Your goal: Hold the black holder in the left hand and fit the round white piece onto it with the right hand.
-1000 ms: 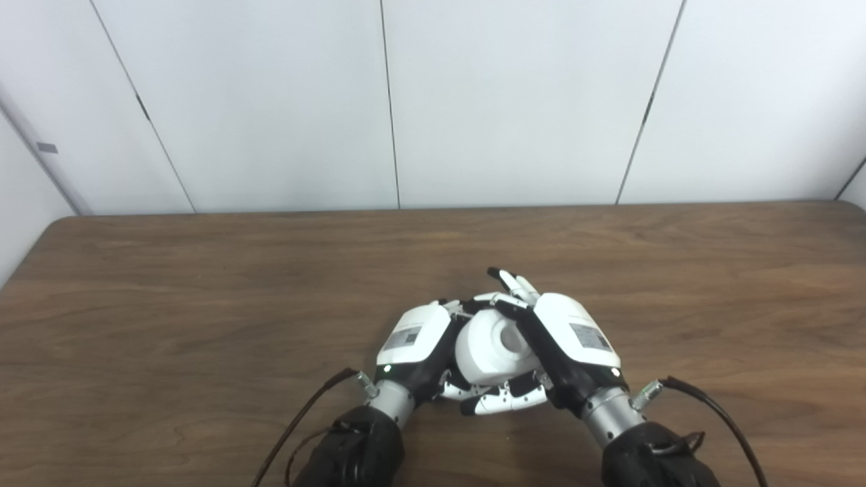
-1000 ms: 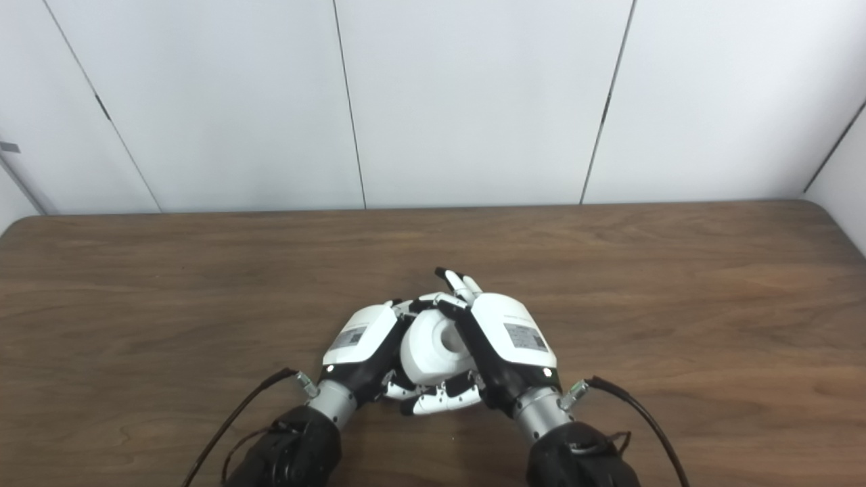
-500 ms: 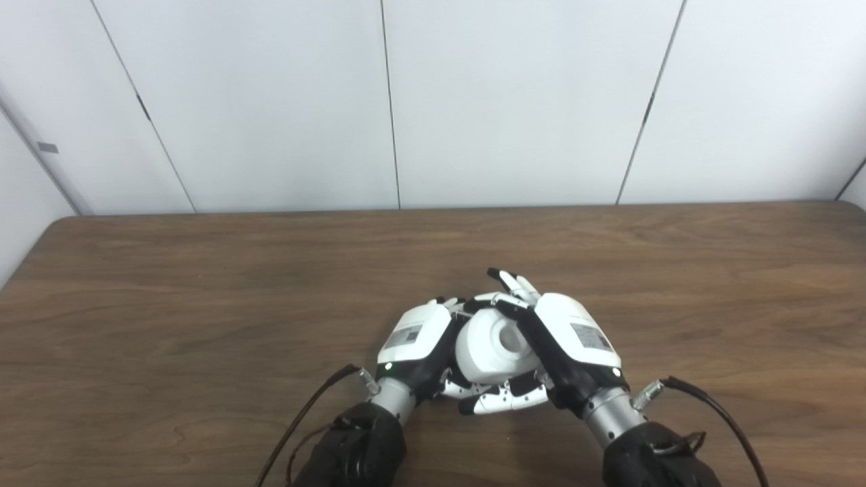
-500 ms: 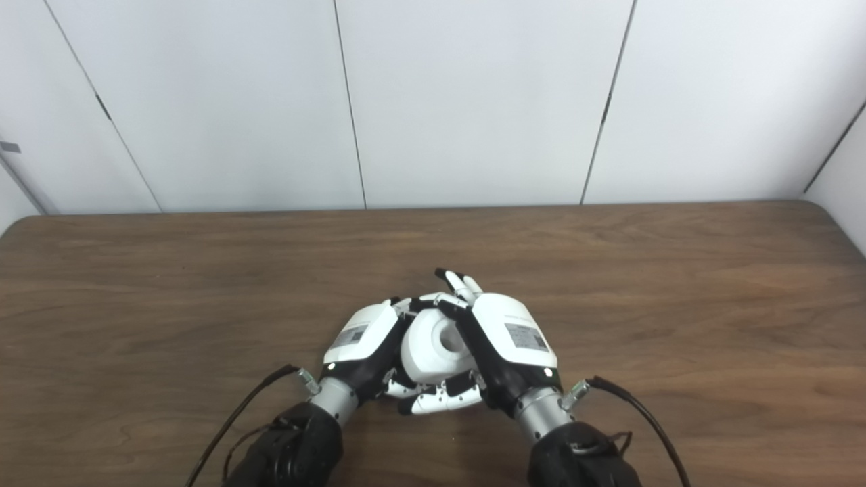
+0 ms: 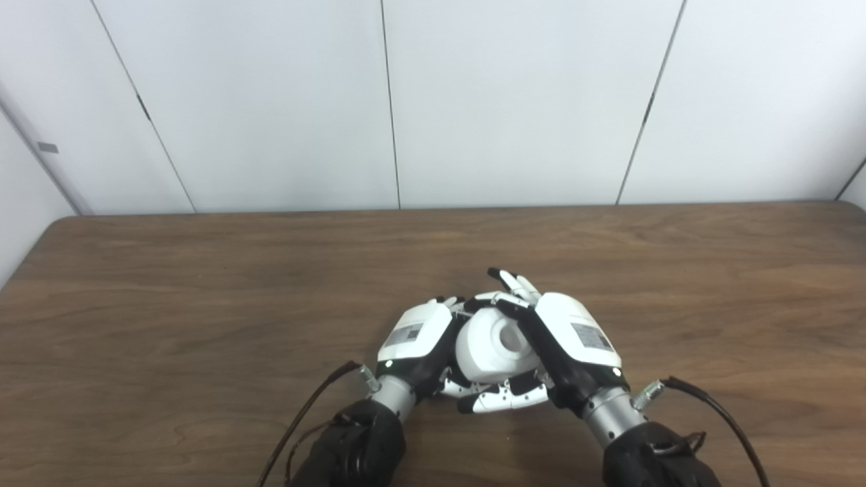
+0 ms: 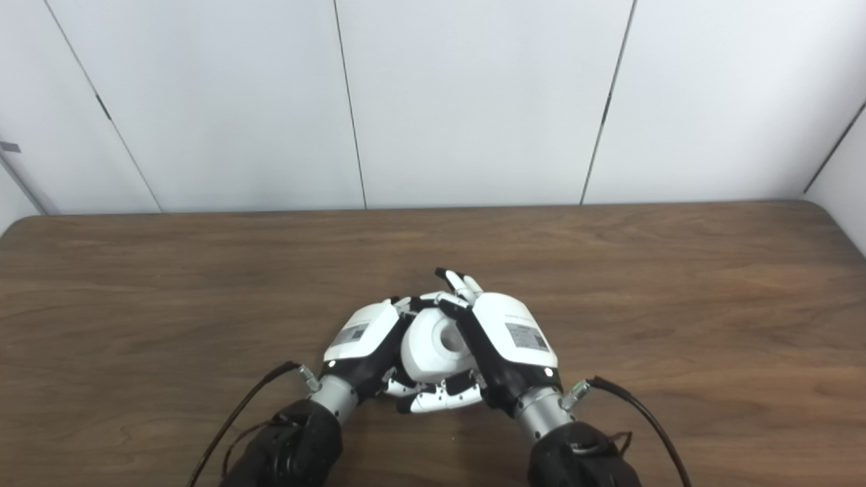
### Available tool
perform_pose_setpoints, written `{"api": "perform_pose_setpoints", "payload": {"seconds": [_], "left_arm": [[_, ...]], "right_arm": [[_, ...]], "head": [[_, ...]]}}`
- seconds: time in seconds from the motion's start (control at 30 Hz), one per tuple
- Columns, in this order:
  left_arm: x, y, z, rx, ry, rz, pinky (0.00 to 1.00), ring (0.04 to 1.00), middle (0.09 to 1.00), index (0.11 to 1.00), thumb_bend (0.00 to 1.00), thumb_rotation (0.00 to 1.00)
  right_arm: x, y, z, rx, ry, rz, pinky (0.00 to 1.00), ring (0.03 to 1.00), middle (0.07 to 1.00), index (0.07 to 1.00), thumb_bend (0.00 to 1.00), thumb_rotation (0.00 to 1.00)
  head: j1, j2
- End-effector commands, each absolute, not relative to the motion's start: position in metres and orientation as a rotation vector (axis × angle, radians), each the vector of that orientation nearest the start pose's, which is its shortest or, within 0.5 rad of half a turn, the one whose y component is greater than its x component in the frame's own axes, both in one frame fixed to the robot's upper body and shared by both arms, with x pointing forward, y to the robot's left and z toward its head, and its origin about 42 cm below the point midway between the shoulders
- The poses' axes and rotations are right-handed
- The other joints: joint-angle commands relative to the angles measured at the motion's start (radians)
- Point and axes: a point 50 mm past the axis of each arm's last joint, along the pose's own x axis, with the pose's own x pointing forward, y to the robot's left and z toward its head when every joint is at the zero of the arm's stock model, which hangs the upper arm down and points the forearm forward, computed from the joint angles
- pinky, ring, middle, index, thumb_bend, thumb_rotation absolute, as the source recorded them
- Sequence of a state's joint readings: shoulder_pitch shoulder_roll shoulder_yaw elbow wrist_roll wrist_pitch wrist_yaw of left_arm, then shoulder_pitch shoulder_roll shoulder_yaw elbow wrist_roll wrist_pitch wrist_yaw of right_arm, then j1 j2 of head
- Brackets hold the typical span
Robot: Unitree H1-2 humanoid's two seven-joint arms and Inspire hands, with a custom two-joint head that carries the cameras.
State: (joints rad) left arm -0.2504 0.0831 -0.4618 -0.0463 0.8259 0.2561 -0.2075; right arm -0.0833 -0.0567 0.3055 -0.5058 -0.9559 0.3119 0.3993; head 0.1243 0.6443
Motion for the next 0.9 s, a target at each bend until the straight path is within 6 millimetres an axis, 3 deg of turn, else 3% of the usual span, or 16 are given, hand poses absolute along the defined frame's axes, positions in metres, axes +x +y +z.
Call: {"api": "perform_pose_setpoints", "payload": {"seconds": [0.0,0.37,0.67,0.87], "left_arm": [[0.332,0.1,0.158,1.01,-0.138,-0.439,1.0,0.961,0.907,0.642,0.91,0.2],[0.332,0.099,0.156,1.03,-0.123,-0.444,1.0,0.968,0.915,0.666,0.94,0.23],[0.332,0.099,0.155,1.026,-0.126,-0.441,1.0,0.967,0.915,0.663,0.94,0.24],[0.332,0.099,0.155,1.021,-0.129,-0.441,1.0,0.966,0.913,0.657,0.94,0.23]], "right_arm": [[0.27,-0.143,0.232,-0.943,-0.275,0.237,0.83,0.971,0.969,0.766,0.82,0.32],[0.272,-0.153,0.239,-0.945,-0.291,0.203,0.88,0.961,0.964,0.834,0.82,0.35],[0.272,-0.181,0.253,-0.931,-0.297,0.136,0.8,0.951,0.958,0.866,0.86,0.35],[0.273,-0.201,0.259,-0.911,-0.301,0.103,0.67,0.952,0.965,0.867,0.86,0.3]], "head": [[0.0,0.001],[-0.001,-0.002],[-0.001,-0.002],[0.001,-0.003]]}}
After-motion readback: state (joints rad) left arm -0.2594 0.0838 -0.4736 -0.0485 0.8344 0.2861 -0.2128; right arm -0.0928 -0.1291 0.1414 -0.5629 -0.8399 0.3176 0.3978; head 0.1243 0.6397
